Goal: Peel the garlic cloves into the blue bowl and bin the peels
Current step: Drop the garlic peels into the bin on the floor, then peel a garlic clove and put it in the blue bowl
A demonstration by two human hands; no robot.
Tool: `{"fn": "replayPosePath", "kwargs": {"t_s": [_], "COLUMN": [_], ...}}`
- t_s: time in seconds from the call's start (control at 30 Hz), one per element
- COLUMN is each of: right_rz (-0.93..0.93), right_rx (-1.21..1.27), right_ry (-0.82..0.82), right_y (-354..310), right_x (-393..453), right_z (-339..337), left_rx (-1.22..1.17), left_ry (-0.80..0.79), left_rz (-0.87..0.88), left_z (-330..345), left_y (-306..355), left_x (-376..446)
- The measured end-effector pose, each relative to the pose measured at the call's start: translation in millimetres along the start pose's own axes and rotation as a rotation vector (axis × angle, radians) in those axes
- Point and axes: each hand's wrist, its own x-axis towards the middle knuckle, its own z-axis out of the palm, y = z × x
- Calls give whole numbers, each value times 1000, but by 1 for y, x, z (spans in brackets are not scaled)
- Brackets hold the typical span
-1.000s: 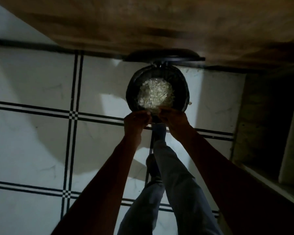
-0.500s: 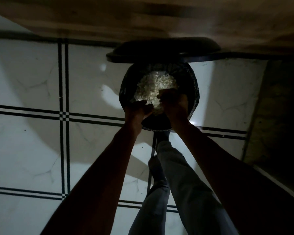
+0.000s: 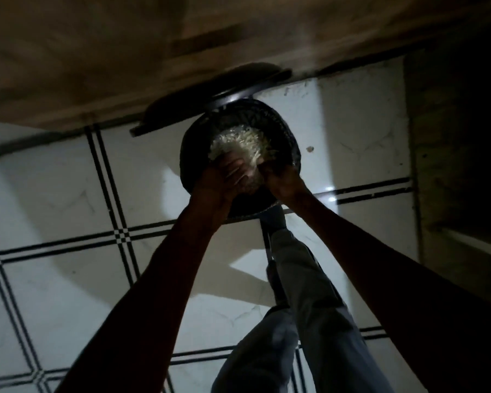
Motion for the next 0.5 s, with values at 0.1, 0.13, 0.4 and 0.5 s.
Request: {"fn": "replayPosePath", "kwargs": {"t_s": [0.1,0.13,0.4,0.5], "right_rz": [-12,-21,-316,-384], "right_rx": [206,265,303,313], "right_ry": [243,309,632,815], "right_y": [5,4,-5,19], "right_x": [-63,-89,-372,-484], "right_z": [-53,-72,-217,-248], "left_rx": [187,293,764,886], "left_ry": [70,74,-265,-487], "left_rz": [-5,7,268,353], "left_z": [25,39,201,267], "left_y": [0,-1,-36,-76], "left_x": [-46,-67,-272,-348]}}
